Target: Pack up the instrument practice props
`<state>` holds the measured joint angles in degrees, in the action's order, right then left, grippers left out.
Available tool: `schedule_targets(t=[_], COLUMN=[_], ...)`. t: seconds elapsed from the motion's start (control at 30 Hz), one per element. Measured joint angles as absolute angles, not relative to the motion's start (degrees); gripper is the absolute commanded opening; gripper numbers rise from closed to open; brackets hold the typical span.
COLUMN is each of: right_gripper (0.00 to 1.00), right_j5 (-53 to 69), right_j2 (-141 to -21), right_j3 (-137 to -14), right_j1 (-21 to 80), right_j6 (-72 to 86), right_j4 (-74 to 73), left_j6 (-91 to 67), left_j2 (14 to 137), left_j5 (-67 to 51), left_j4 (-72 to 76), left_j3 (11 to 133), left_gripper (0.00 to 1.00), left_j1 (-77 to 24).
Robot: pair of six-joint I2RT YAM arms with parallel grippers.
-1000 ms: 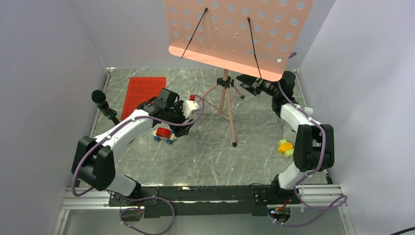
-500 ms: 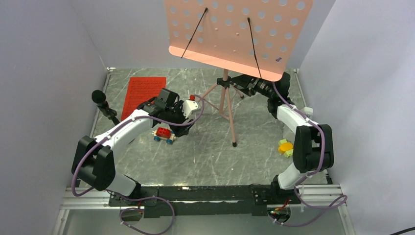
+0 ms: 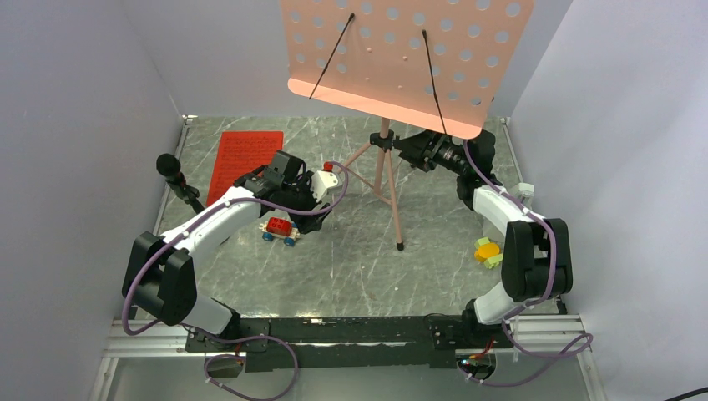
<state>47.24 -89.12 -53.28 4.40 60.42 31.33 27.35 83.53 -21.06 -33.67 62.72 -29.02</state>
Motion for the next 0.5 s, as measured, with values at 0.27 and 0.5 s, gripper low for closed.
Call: schedule_targets(t=[0.27, 0.5], right_gripper=[0.72, 0.7], right_j5=[48.5, 49.7], right_j2=[-89.1, -89.1], right_j3=[-53.1, -53.1], right_j1=[3.9, 3.3], right_j6=[59.2, 57.4], right_j4=[31.0, 30.2], left_j6=[27.4, 27.4], left_j2=[83.5, 83.5], left_j5=[-21.1, -21.1], left_j4=[-33.7, -33.7], left_j3=[62.7, 62.7], left_gripper=[0.79, 0.79], left_j1=[-29.0, -29.0])
